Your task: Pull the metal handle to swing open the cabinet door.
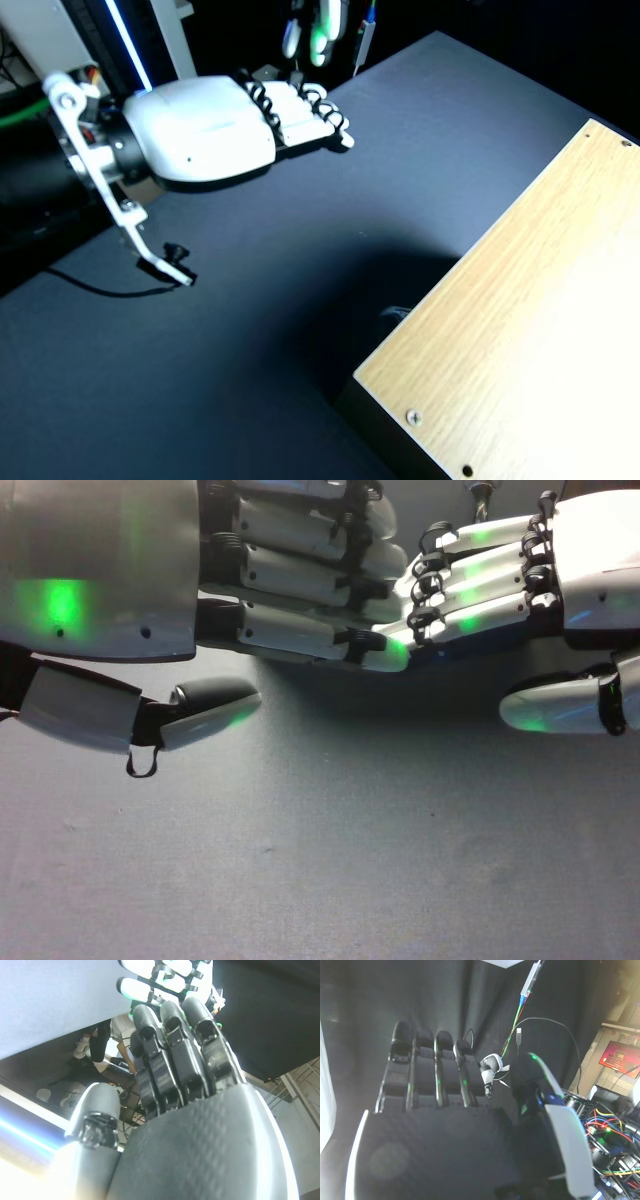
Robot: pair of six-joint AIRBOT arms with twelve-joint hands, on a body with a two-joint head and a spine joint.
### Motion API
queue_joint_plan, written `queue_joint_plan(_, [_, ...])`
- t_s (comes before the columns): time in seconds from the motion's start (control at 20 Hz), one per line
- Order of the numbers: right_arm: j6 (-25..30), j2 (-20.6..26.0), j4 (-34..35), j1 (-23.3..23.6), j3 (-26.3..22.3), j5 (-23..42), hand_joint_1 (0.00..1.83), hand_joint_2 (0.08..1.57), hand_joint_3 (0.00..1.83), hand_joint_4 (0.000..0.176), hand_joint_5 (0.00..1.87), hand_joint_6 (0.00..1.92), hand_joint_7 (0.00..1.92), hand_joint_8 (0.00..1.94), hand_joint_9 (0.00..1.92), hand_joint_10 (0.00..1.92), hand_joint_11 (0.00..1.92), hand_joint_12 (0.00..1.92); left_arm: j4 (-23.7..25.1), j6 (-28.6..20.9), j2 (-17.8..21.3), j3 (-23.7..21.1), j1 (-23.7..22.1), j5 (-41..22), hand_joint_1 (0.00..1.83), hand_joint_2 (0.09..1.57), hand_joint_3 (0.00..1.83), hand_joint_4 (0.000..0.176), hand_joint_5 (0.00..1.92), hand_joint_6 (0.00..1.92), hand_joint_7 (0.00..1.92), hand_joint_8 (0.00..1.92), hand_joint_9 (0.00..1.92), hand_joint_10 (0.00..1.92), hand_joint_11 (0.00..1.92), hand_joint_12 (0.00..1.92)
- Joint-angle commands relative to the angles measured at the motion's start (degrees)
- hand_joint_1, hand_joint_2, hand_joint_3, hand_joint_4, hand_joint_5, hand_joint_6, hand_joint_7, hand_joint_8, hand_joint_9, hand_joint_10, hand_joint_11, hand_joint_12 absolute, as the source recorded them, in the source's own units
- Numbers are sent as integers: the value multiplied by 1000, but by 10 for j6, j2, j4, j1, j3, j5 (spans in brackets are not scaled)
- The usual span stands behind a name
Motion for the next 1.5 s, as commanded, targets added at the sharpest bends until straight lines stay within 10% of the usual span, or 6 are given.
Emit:
queue_joint_plan(0.0, [1, 2, 50, 4, 2, 30, 0, 1557, 57, 0, 281, 0, 273, 0, 247, 2, 0, 673, -54, 3, 3, 0, -4, -12, 0, 1463, 409, 0, 392, 0, 379, 0, 342, 0, 2, 757])
queue_joint_plan(0.55, [4, 2, 29, -10, 10, 30, 0, 1571, 43, 0, 298, 2, 283, 1, 242, 0, 0, 664, -54, 3, 3, 0, -4, -12, 0, 1521, 270, 0, 384, 0, 374, 0, 354, 0, 35, 758])
queue_joint_plan(1.15, [223, 2, 89, -33, 19, -58, 0, 1570, 27, 0, 293, 1, 277, 1, 240, 1, 0, 661, -54, 3, 3, 0, -4, -12, 0, 1532, 282, 0, 400, 8, 388, 5, 364, 5, 23, 772])
queue_joint_plan(1.45, [235, 6, 155, -52, 8, -118, 0, 1571, 29, 0, 285, 0, 271, 0, 235, 1, 0, 658, -54, 3, 3, 0, -4, -12, 0, 1532, 289, 0, 395, 3, 386, 2, 360, 1, 17, 769])
